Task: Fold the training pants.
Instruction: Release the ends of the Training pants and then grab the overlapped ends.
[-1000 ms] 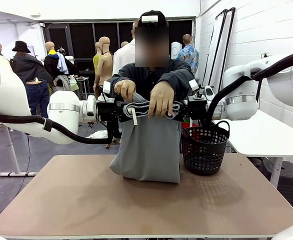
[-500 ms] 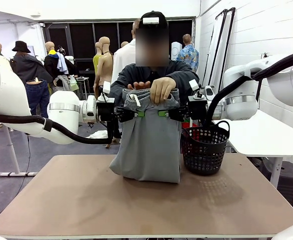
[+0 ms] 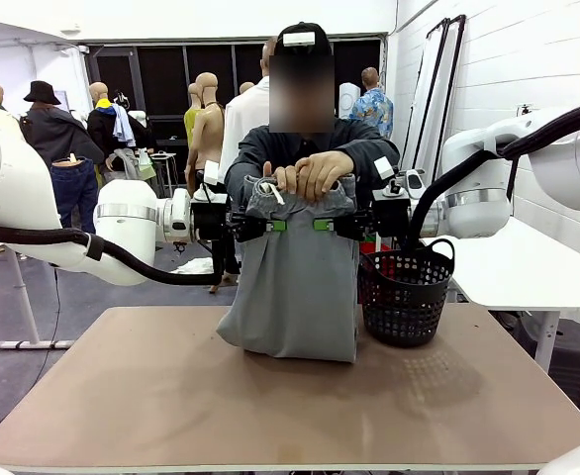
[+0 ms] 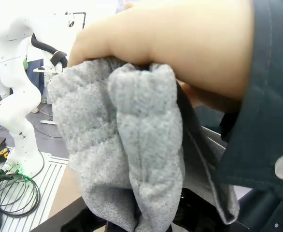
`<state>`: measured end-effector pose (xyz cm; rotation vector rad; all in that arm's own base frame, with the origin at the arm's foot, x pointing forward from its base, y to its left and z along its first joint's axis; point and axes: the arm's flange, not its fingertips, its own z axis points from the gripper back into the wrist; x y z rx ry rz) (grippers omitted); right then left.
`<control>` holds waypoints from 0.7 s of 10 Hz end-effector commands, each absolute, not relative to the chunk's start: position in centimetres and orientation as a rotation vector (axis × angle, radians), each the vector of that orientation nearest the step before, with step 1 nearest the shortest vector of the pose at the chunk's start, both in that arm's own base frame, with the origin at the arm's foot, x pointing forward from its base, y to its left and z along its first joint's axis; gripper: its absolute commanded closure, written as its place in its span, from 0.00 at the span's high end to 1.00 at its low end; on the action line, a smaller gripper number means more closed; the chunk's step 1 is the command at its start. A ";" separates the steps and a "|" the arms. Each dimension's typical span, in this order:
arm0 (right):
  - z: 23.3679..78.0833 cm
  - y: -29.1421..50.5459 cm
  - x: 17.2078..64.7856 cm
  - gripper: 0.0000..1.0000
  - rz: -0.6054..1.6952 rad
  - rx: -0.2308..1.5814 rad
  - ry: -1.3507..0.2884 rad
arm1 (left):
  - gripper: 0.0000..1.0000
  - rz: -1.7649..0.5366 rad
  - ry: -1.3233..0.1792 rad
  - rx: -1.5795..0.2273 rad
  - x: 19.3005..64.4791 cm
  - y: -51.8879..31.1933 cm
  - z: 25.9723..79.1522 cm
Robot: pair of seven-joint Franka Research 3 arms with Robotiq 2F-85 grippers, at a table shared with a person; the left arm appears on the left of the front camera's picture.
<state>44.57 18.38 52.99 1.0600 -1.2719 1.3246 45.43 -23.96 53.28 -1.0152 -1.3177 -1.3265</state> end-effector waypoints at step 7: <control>53.0 18.5 44.3 0.00 1.335 1.059 -1.279 | 0.00 -1.329 -1.323 -1.020 45.4 -23.9 53.5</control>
